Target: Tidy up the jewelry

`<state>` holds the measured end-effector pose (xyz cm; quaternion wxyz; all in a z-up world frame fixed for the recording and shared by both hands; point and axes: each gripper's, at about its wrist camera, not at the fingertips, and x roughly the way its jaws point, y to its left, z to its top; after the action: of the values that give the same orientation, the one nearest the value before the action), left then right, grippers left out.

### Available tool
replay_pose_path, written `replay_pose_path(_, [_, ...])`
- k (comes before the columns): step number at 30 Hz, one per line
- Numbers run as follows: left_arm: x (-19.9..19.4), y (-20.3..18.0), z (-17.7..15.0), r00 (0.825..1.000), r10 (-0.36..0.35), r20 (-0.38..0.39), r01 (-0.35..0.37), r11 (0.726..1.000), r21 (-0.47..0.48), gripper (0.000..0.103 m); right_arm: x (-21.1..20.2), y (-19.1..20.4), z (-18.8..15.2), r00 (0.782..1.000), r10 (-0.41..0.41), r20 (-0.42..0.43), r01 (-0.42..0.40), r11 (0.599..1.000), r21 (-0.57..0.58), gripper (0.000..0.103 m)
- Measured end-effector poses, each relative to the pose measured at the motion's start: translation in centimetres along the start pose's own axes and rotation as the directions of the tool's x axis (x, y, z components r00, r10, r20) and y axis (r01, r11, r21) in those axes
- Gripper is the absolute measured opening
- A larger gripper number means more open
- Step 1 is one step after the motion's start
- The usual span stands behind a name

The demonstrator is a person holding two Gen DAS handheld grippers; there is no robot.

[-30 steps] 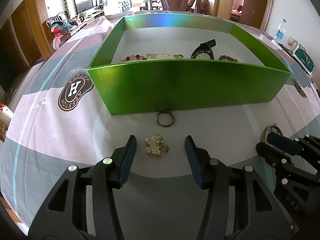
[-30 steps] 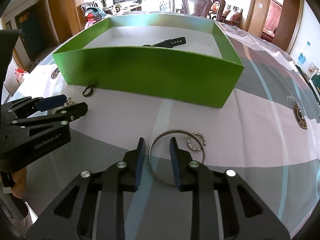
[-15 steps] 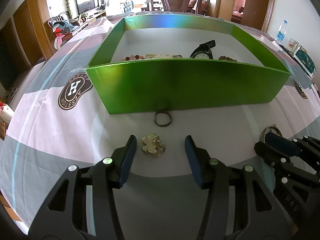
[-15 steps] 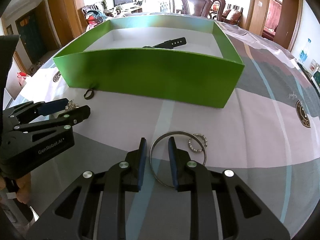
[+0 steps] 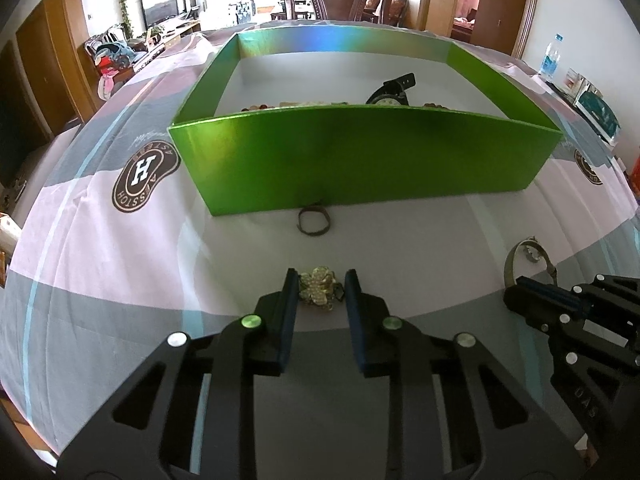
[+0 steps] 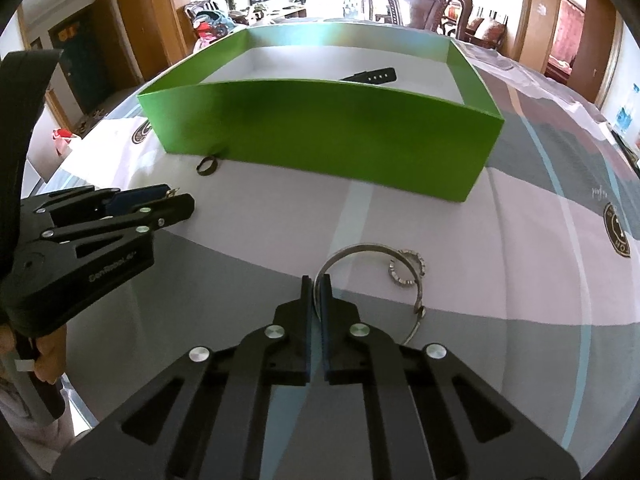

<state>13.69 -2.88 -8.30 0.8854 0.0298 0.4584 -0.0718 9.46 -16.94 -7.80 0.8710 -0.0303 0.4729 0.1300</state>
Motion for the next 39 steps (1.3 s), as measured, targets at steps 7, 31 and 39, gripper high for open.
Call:
replay_pose_path(7, [0.37,-0.41,0.36,1.0,0.012,0.004,-0.012,1.0,0.009,0.031,0.35,0.35,0.42,0.999,-0.049,0.002,0.049,0.999,0.01,0.012])
replay_pose_path(31, [0.06,0.03,0.67,1.0,0.022,0.008,-0.022,1.0,-0.005,0.02,0.01,0.9,0.58,0.996,-0.083,0.025,0.084,0.996,-0.017,0.004])
replay_pose_path(39, [0.01,0.49,0.34,1.0,-0.008,-0.001,0.008,1.0,-0.015,0.02,0.29,0.68,0.53,0.997,-0.072,0.014,0.072,0.997,-0.013,0.004])
